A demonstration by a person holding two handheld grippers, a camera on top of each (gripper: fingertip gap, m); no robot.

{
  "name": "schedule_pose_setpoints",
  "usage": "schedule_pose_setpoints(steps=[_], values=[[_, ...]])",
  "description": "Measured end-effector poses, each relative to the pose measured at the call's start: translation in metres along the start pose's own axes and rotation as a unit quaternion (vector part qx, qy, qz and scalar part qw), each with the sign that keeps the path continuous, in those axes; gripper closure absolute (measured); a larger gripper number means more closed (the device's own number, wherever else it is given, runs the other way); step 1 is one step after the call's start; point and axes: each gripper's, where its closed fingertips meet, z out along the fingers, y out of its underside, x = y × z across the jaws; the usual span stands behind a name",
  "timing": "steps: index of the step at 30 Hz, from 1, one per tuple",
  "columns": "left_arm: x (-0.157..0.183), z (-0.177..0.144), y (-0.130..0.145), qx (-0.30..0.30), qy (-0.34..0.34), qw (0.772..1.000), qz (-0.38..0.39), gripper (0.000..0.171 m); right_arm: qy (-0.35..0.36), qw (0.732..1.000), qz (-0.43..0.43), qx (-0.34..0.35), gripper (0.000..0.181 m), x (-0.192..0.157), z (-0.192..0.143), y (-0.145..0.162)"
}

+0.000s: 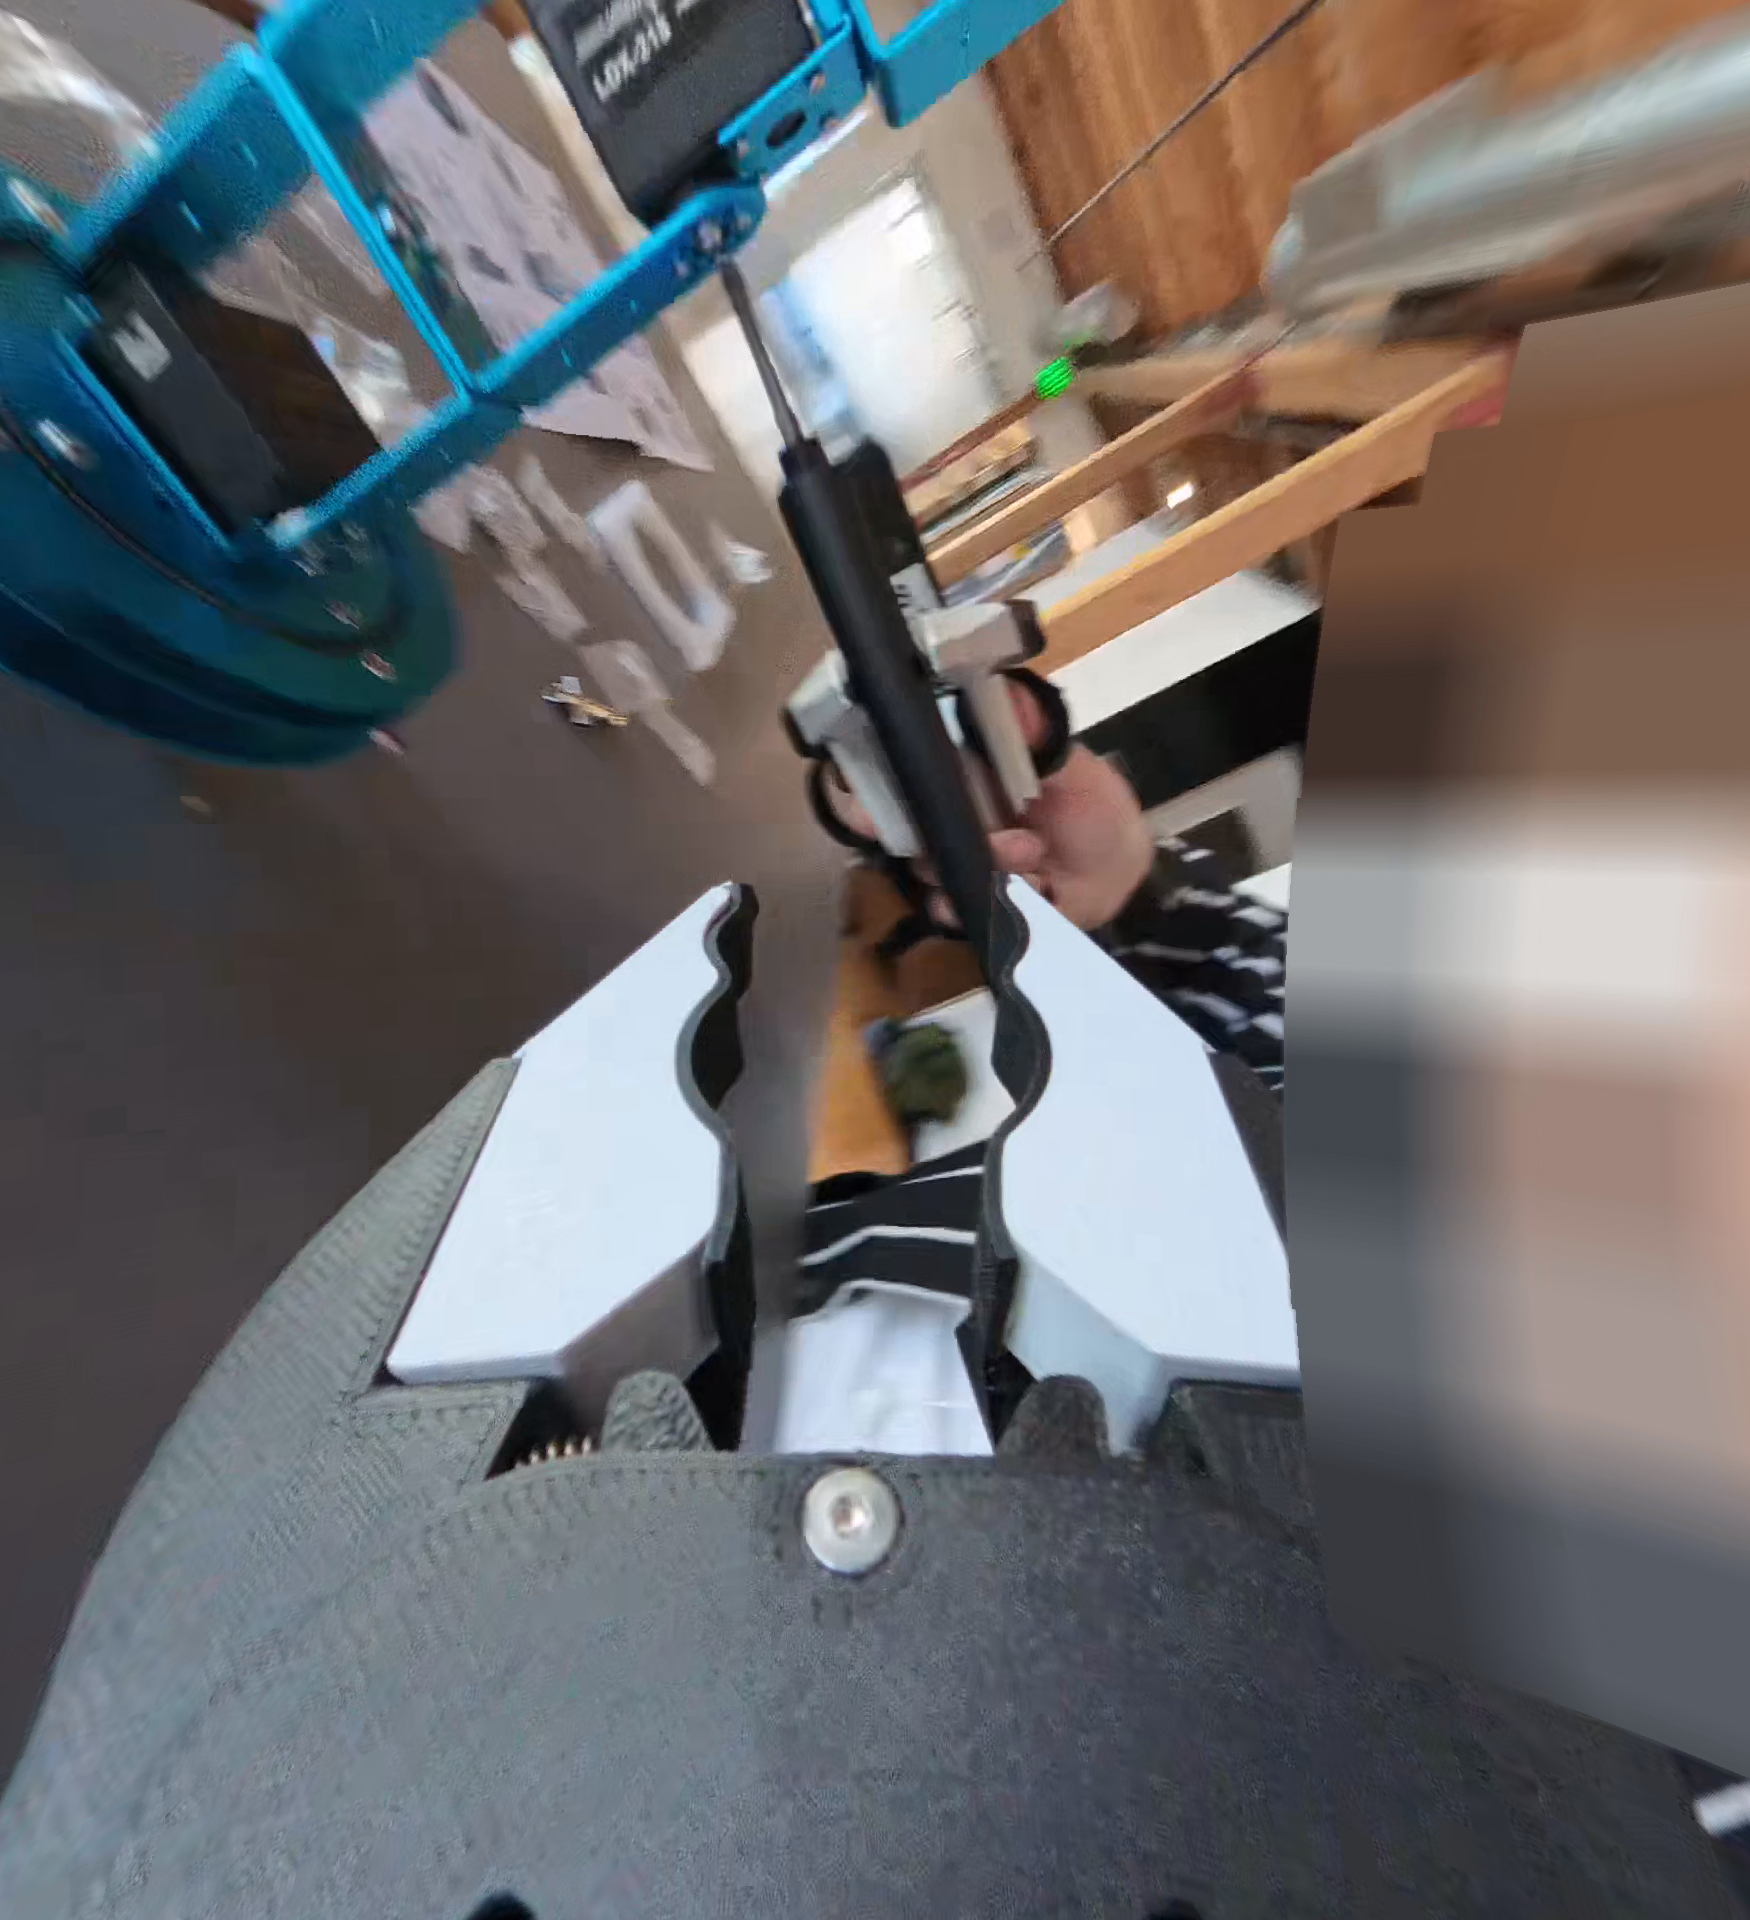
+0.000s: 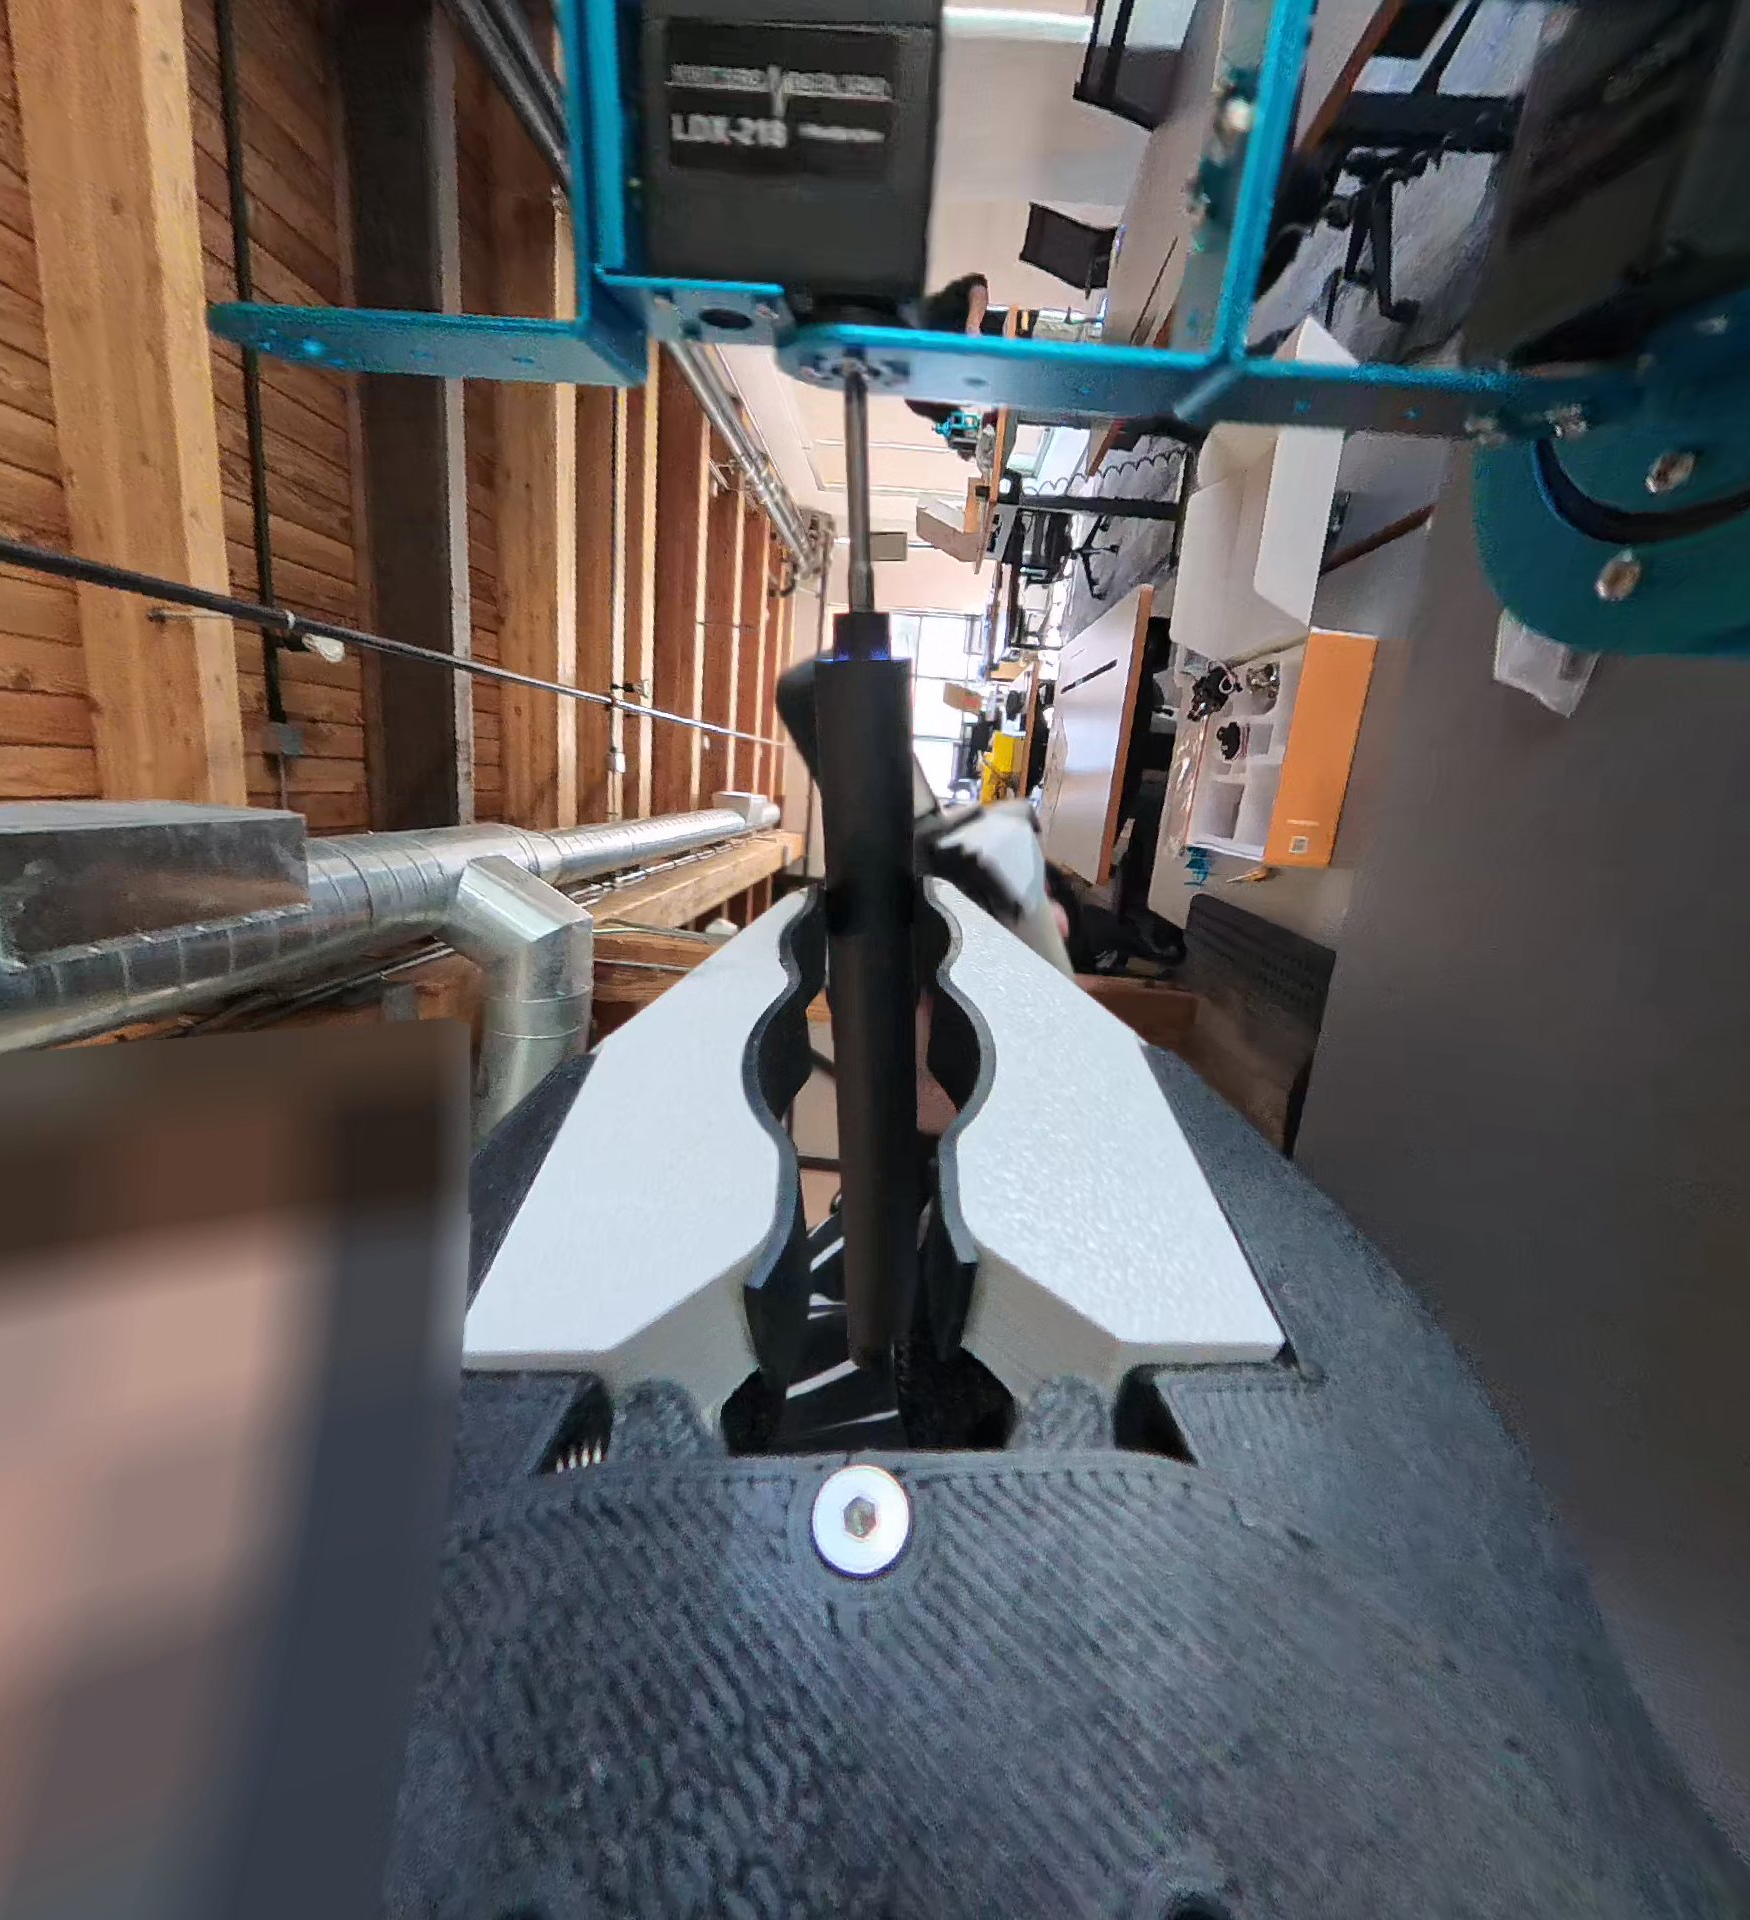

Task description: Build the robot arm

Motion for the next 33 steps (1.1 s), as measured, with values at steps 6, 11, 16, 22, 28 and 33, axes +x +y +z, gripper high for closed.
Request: schedule_pose_setpoints(steps=[6,11,16,22,28,33], values=[[0.003,0.006,-0.026,-0.010,-0.014,0.996,0.088,0.126,-0.009,1.000,0.009,0.000,0.166,0.004,-0.007,0.008],[-0.029,0.012,-0.067,-0.031,-0.055,0.973,0.221,0.111,-0.022,1.000,0.009,-0.010,0.165,-0.006,-0.005,0.011],[-0.052,0.040,-0.113,-0.026,-0.039,0.930,0.363,0.083,-0.039,0.999,0.018,-0.002,0.165,-0.014,-0.012,0.017],[-0.071,0.079,-0.108,-0.062,-0.041,0.899,0.432,0.102,-0.046,0.998,0.030,0.020,0.165,-0.013,-0.027,0.025],[-0.069,0.087,-0.105,-0.039,-0.074,0.904,0.419,0.103,-0.071,0.996,0.050,0.011,0.165,-0.013,-0.038,0.035],[-0.060,0.090,-0.088,-0.020,-0.134,0.901,0.413,0.104,-0.090,0.994,0.062,-0.013,0.165,-0.015,-0.053,0.043]])
